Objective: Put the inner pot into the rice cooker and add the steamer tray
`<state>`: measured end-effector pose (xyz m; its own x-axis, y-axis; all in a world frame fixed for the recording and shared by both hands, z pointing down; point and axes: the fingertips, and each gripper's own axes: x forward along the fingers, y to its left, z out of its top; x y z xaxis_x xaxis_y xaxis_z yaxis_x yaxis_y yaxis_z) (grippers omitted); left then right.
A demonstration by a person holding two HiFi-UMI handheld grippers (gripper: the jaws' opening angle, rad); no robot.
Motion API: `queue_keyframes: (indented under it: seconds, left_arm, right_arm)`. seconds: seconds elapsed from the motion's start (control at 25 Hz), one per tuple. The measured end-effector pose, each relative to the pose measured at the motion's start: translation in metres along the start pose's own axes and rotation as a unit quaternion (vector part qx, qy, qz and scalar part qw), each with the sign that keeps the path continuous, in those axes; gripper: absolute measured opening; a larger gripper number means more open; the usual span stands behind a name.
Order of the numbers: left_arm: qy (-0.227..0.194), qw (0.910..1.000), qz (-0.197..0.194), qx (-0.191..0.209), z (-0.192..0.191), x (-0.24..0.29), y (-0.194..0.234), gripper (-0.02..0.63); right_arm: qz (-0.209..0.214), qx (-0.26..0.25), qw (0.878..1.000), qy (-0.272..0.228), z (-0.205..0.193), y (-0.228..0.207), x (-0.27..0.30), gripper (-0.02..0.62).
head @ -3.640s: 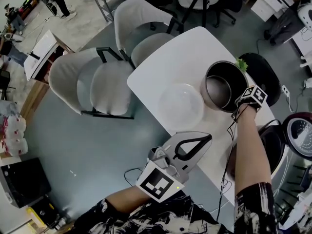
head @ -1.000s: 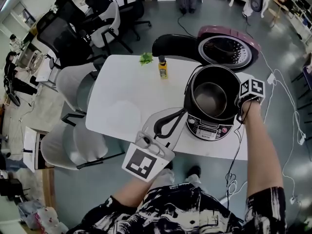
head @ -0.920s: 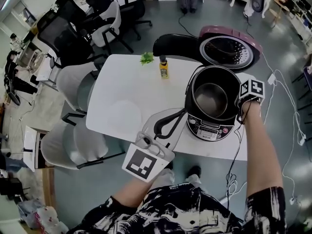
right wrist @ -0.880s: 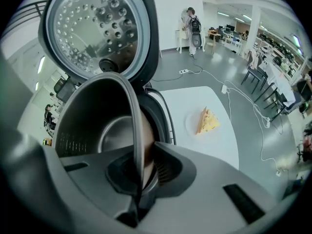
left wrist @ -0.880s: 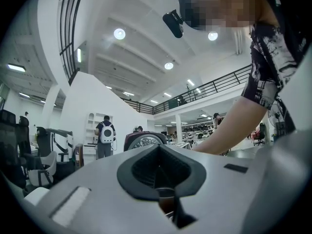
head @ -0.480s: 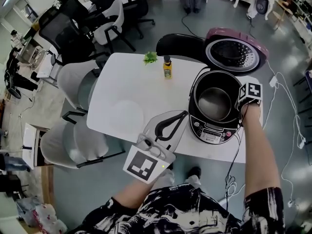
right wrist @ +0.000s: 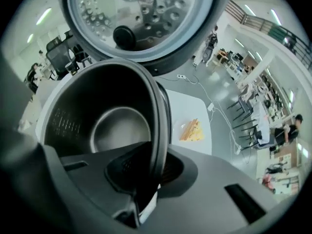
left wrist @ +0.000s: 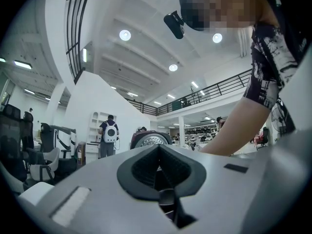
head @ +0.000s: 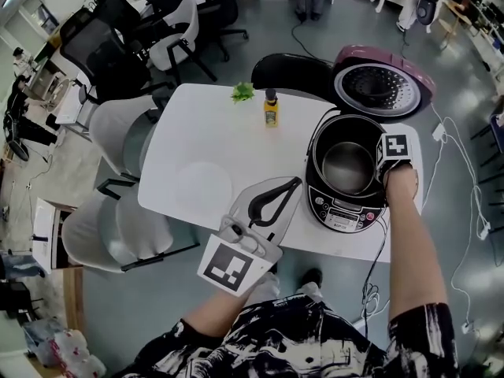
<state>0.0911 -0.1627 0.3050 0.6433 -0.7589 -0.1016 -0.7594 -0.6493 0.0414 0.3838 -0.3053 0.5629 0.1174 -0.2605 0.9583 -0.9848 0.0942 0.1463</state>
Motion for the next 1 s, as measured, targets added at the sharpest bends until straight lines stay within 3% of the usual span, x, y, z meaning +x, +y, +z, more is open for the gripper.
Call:
queue_keyframes:
  seconds: [0.32,0.48,0.84,0.92,1.0]
  left_arm:
    - [0.001,1.0,0.008,-0.005,-0.002,-0.009,0.01,0.005]
    - [0.001,1.0,0.006,-0.002,0.001,-0.011,0.01,0.005]
    - [-0.001,1.0,-0.006,0.004,0.003,-0.006,0.003,0.005]
    - [-0.002,0.9999,-0.01,0.004,0.005,-0.003,0.0,0.005]
    - [-0.004,0.9999,-0.013,0.004,0.009,0.0,-0.004,0.005]
  right_arm:
    - [-0.061,-0.11,0.992,0.019,0.001,-0.002,0.005,0.05]
    - [-0.074,-0.144,0.987,0.015,0.002,-0.006,0.008,0.107]
    - [-0.059,-0.122,0.991,0.002,0.0,-0.008,-0.003,0.118]
    - [-0.051,-0.115,0.992,-0.008,0.004,-0.009,-0.013,0.106]
    - [-0.035,-0.101,0.993,-0.046,0.016,-0.011,-0.027,0.051]
